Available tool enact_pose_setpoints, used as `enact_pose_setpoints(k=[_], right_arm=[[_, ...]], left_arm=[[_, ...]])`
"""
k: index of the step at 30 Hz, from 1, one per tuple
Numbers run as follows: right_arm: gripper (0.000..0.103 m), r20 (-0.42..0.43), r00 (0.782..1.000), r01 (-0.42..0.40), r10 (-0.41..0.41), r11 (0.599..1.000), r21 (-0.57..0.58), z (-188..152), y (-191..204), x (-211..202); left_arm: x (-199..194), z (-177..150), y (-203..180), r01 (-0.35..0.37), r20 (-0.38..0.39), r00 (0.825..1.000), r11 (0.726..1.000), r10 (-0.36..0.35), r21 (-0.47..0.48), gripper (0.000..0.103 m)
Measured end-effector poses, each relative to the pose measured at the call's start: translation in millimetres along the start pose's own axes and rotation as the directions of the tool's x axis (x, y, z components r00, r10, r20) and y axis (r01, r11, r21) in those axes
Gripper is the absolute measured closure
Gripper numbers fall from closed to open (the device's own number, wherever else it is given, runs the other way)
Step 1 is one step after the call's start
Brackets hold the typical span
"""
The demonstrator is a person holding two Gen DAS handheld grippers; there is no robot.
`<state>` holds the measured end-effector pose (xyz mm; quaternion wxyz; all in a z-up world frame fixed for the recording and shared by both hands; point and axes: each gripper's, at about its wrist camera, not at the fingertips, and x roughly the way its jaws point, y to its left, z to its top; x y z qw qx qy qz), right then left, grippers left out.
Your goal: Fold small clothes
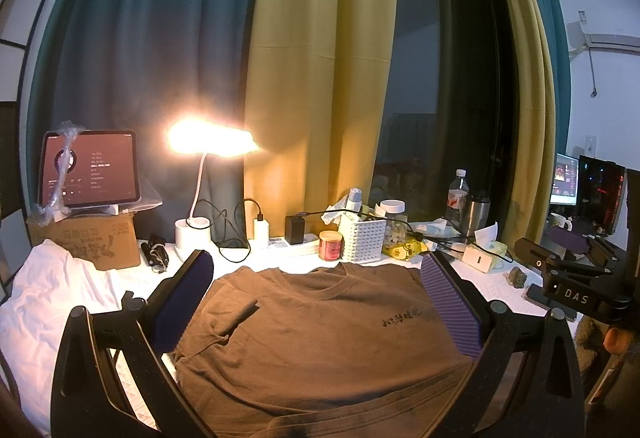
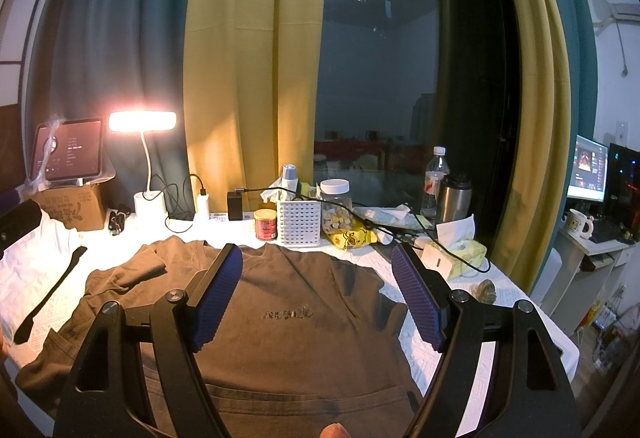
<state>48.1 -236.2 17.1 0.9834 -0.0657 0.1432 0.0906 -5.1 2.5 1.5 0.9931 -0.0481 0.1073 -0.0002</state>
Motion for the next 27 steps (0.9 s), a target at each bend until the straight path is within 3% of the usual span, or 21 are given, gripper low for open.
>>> enact_pose_setpoints(k=[11, 18, 21, 27], right_arm=[[0.023, 0.0, 1.0, 0.0, 0.0, 1.0, 0.0, -1, 1, 2], [0.023, -0.018, 1.0, 0.0, 0.0, 1.0, 0.007, -4, -7, 9], [0.023, -0.035, 0.999, 0.002, -0.002, 1.0, 0.009, 0, -7, 25], [0.023, -0.064, 0.998, 0.004, -0.003, 1.0, 0.017, 5, -14, 44]], left_arm=[[2, 2, 4, 0.013, 0.004, 1.0, 1.0, -0.013, -0.002, 0.001], [15, 0, 18, 0.053, 0.007, 0.999, 0.996, -0.052, -0.069, 0.001], [20, 0, 20, 0.007, 0.026, 1.0, 0.998, -0.006, -0.06, 0.001], [31, -1, 22, -0.012, 0.03, 0.999, 0.998, 0.014, -0.057, 0.001]])
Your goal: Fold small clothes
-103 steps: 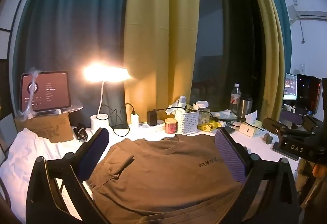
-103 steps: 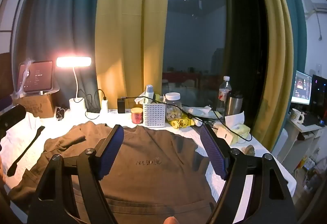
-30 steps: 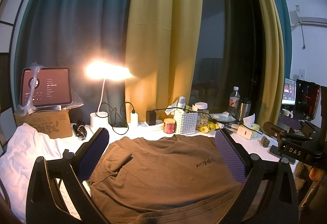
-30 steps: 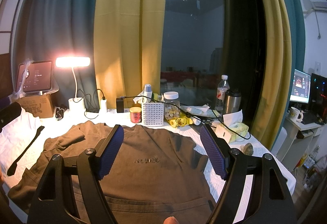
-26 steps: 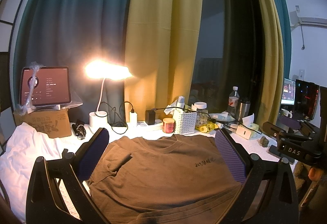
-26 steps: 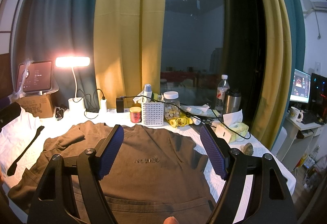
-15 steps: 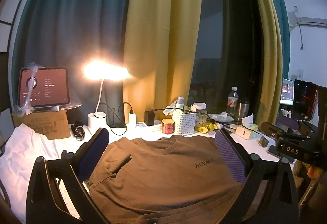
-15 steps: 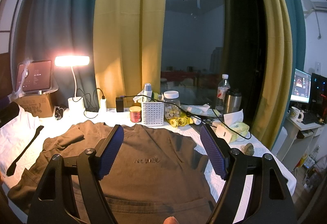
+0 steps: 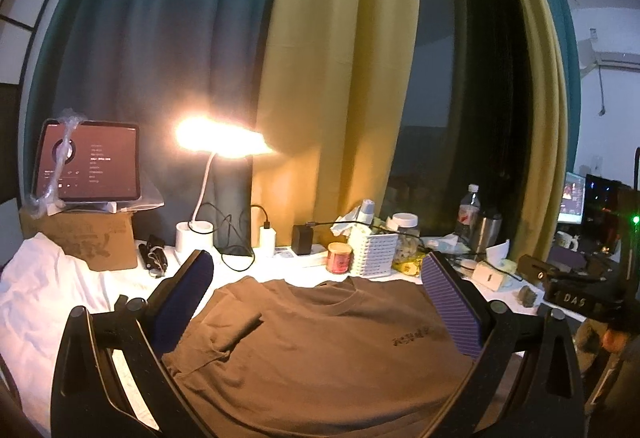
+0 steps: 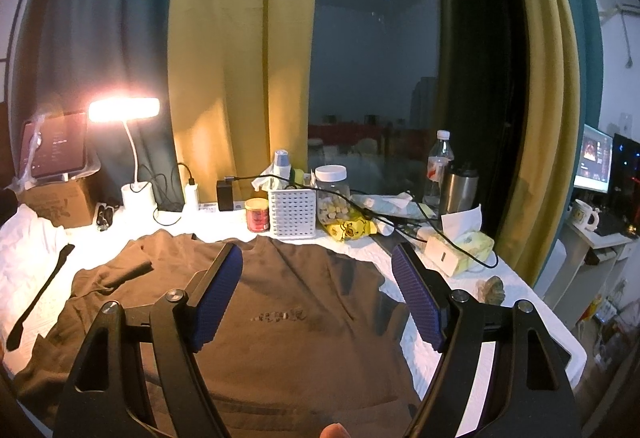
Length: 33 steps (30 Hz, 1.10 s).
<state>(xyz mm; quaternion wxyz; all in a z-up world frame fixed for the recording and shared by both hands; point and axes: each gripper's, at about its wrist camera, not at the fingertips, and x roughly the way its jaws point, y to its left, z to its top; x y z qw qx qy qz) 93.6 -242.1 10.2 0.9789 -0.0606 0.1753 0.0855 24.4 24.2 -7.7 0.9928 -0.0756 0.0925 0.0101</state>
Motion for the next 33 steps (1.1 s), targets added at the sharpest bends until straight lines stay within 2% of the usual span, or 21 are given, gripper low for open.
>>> enact_pose_setpoints(k=[3, 8, 12, 16, 18, 20, 21, 22, 23, 26, 29, 33], right_arm=[[0.023, -0.016, 1.0, 0.002, -0.002, 1.0, 0.007, 3, -5, 11], [0.023, -0.039, 0.999, 0.016, -0.015, 1.0, 0.017, 7, -21, 30], [0.023, -0.067, 0.997, 0.039, -0.037, 0.999, 0.033, 5, -43, 49], [0.023, -0.108, 0.992, 0.072, -0.067, 0.997, 0.042, 0, -66, 73], [0.023, -0.128, 0.989, 0.082, -0.076, 0.996, 0.04, -4, -77, 88], [0.023, -0.155, 0.985, 0.086, -0.079, 0.996, 0.039, -8, -87, 104], [0.023, -0.168, 0.983, 0.084, -0.076, 0.996, 0.039, -10, -92, 112], [0.023, -0.179, 0.981, 0.082, -0.073, 0.996, 0.038, -12, -96, 120], [0.023, -0.194, 0.979, 0.076, -0.068, 0.996, 0.036, -14, -99, 129], [0.023, -0.244, 0.97, 0.03, -0.018, 0.999, 0.045, -21, -111, 156], [0.023, -0.282, 0.959, 0.008, 0.004, 0.999, 0.042, -28, -121, 181], [0.023, -0.324, 0.946, -0.014, 0.025, 0.999, 0.037, -38, -131, 213]], left_arm=[[14, 0, 5, -0.018, -0.031, 0.999, 1.0, 0.017, -0.011, 0.001], [41, -3, 10, -0.095, -0.099, 0.991, 0.995, 0.093, -0.017, 0.001], [59, -6, 14, -0.089, -0.147, 0.986, 0.995, 0.081, -0.054, 0.001], [81, -12, 17, -0.152, -0.206, 0.969, 0.987, 0.14, -0.047, 0.001], [92, -17, 17, -0.197, -0.221, 0.957, 0.98, 0.186, -0.025, 0.001], [107, -27, 10, -0.259, -0.234, 0.933, 0.961, 0.275, 0.097, 0.001], [113, -31, 6, -0.26, -0.245, 0.925, 0.954, 0.291, 0.152, 0.001], [122, -38, 2, -0.241, -0.272, 0.918, 0.95, 0.29, 0.198, 0.001], [128, -43, 2, -0.219, -0.305, 0.912, 0.955, 0.274, 0.202, 0.001], [143, -51, 10, -0.164, -0.391, 0.9, 0.981, 0.191, 0.102, 0.001], [152, -54, 12, -0.157, -0.412, 0.896, 0.986, 0.169, 0.061, 0.001], [167, -56, 8, -0.161, -0.426, 0.886, 0.984, 0.18, 0.08, 0.001]])
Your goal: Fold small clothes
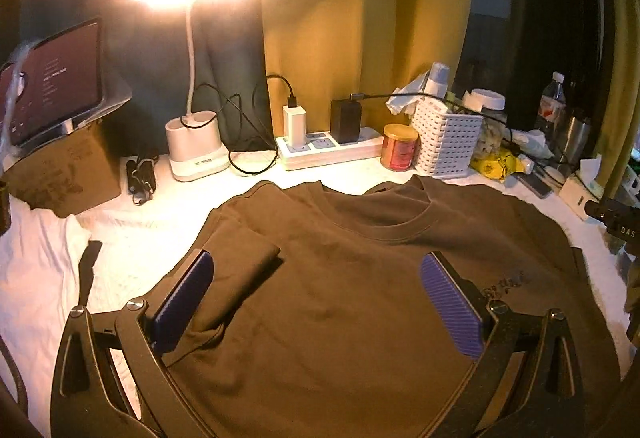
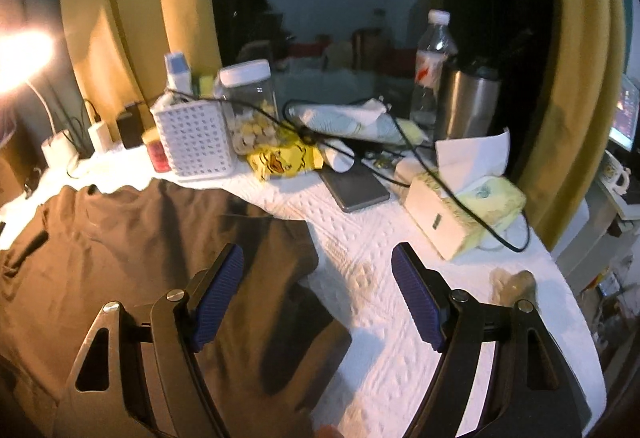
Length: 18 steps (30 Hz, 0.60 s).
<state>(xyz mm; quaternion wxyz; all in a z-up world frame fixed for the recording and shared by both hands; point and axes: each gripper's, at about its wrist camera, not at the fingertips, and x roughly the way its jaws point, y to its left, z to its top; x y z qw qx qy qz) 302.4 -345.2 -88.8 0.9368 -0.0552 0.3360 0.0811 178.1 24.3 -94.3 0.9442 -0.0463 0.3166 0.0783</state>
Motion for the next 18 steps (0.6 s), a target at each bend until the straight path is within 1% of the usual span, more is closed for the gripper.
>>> enact_pose_setpoints(k=[2, 5, 7, 10, 12, 13, 14, 16, 18], right_arm=[[0.024, -0.026, 0.999, -0.028, 0.029, 1.0, 0.007, 1, -6, 18], [0.024, -0.099, 0.992, -0.081, 0.082, 0.997, 0.01, 2, -10, 48], [0.031, -0.14, 0.984, -0.106, 0.108, 0.994, 0.02, 0, -13, 69], [0.033, -0.201, 0.969, -0.14, 0.142, 0.99, 0.025, -4, -12, 91], [0.044, -0.22, 0.962, -0.162, 0.162, 0.987, 0.019, -5, -10, 98], [0.053, -0.214, 0.964, -0.159, 0.157, 0.987, 0.008, -4, -7, 97], [0.071, -0.214, 0.962, -0.172, 0.168, 0.985, 0.002, -4, -6, 97], [0.093, -0.216, 0.956, -0.203, 0.198, 0.979, -0.001, -5, -3, 97], [0.094, -0.205, 0.961, -0.196, 0.187, 0.98, -0.028, -5, -1, 95]], left_arm=[[9, 1, -2, 0.008, -0.014, 1.0, 1.0, -0.008, -0.001, 0.001], [25, 3, -4, 0.026, -0.033, 0.999, 0.999, -0.026, -0.019, 0.001], [35, 4, -5, 0.033, -0.047, 0.998, 0.999, -0.035, -0.028, 0.001], [49, 5, -10, 0.027, -0.074, 0.997, 0.999, -0.028, -0.017, 0.001], [57, 6, -12, 0.032, -0.088, 0.996, 0.999, -0.033, -0.014, 0.001], [60, 8, -14, 0.035, -0.093, 0.995, 0.999, -0.036, -0.01, 0.001], [62, 8, -15, 0.036, -0.094, 0.995, 0.999, -0.037, -0.008, 0.001], [64, 10, -17, 0.041, -0.096, 0.995, 0.999, -0.042, -0.006, 0.001], [64, 11, -19, 0.045, -0.096, 0.994, 0.999, -0.045, -0.003, 0.001]])
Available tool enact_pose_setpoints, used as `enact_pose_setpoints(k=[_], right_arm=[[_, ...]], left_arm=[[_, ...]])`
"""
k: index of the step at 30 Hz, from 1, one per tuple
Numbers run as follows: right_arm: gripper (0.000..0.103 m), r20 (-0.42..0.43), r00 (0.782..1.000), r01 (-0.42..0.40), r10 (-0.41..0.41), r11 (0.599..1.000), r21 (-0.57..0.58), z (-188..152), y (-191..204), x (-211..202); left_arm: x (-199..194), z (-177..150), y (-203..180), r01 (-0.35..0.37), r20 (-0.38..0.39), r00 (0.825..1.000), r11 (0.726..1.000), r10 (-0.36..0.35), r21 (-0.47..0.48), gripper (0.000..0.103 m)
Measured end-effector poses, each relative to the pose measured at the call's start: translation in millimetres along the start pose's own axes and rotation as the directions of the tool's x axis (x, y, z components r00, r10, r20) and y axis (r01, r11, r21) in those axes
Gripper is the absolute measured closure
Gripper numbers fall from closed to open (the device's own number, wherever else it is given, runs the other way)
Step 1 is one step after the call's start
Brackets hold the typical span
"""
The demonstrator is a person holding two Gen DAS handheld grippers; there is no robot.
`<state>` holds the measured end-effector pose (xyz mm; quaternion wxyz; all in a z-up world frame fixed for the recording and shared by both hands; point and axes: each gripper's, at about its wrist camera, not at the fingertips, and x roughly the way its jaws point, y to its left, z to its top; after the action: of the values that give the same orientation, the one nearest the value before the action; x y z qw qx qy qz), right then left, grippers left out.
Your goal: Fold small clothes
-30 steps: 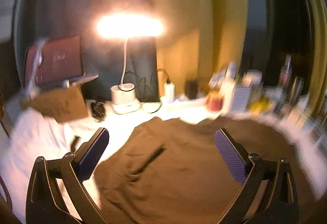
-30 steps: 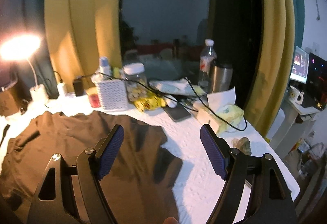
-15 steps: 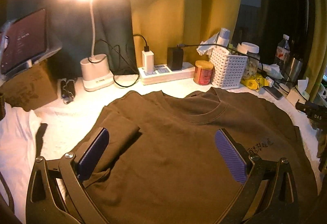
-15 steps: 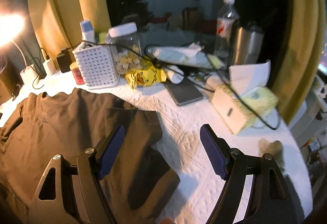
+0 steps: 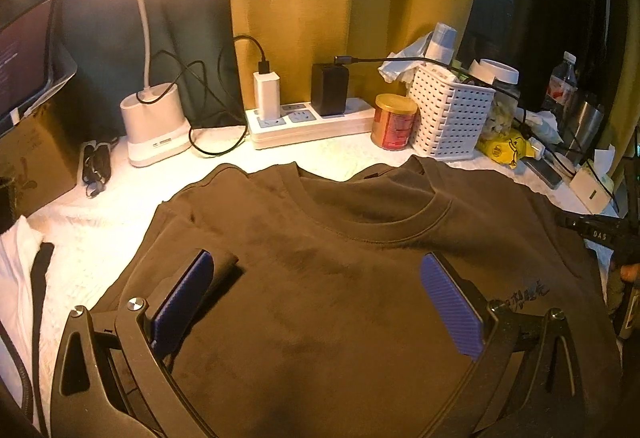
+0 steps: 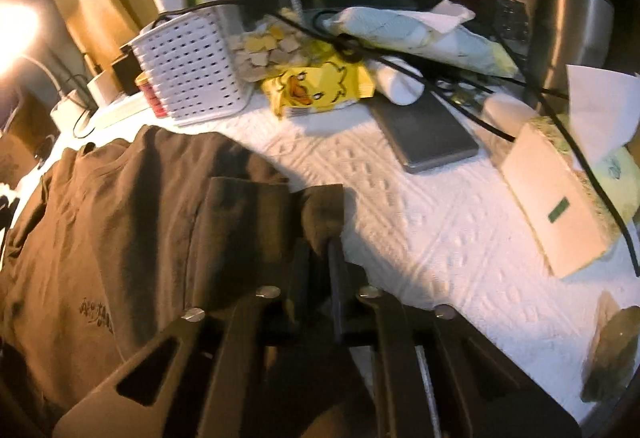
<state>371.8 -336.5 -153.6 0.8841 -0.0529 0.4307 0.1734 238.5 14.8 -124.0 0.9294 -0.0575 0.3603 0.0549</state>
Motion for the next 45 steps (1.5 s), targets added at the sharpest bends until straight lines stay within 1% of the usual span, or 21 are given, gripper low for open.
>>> enact_pose_setpoints(k=[4, 10, 16, 21, 26, 33, 38, 42, 45], right_arm=[[0.095, 0.048, 0.998, 0.043, -0.045, 0.998, 0.042, 2, -9, -15], [0.096, 0.111, 0.989, 0.087, -0.094, 0.994, 0.069, 6, -14, -50], [0.096, 0.163, 0.981, 0.098, -0.105, 0.994, 0.048, 6, 2, -81], [0.096, 0.185, 0.979, 0.086, -0.088, 0.996, 0.021, 8, 31, -93], [0.096, 0.177, 0.982, 0.07, -0.068, 0.997, -0.008, 11, 64, -87], [0.096, 0.144, 0.989, 0.043, -0.037, 0.998, -0.042, 13, 106, -67], [0.096, 0.105, 0.994, 0.019, -0.014, 0.998, -0.053, 9, 132, -50], [0.095, 0.054, 0.999, 0.004, -0.001, 0.998, -0.056, 4, 146, -35], [0.095, 0.016, 1.0, 0.022, -0.021, 0.997, -0.078, 0, 157, -25]], left_arm=[[-3, 0, -3, -0.004, 0.003, 1.0, 1.0, 0.004, 0.015, 0.001], [-16, -1, 5, -0.005, 0.027, 1.0, 1.0, 0.005, -0.012, 0.001], [-34, -5, 16, 0.009, 0.065, 0.998, 0.999, -0.007, -0.036, 0.001], [-47, -9, 28, 0.025, 0.09, 0.996, 0.999, -0.021, -0.048, 0.001], [-58, -15, 42, 0.042, 0.114, 0.993, 0.998, -0.036, -0.051, 0.001], [-68, -23, 63, 0.03, 0.131, 0.991, 0.998, -0.023, -0.047, 0.001], [-67, -28, 79, 0.005, 0.128, 0.992, 0.998, 0.003, -0.056, 0.001], [-66, -32, 88, 0.018, 0.119, 0.993, 0.997, -0.008, -0.076, 0.001], [-66, -36, 90, 0.018, 0.11, 0.994, 0.997, -0.009, -0.078, 0.001]])
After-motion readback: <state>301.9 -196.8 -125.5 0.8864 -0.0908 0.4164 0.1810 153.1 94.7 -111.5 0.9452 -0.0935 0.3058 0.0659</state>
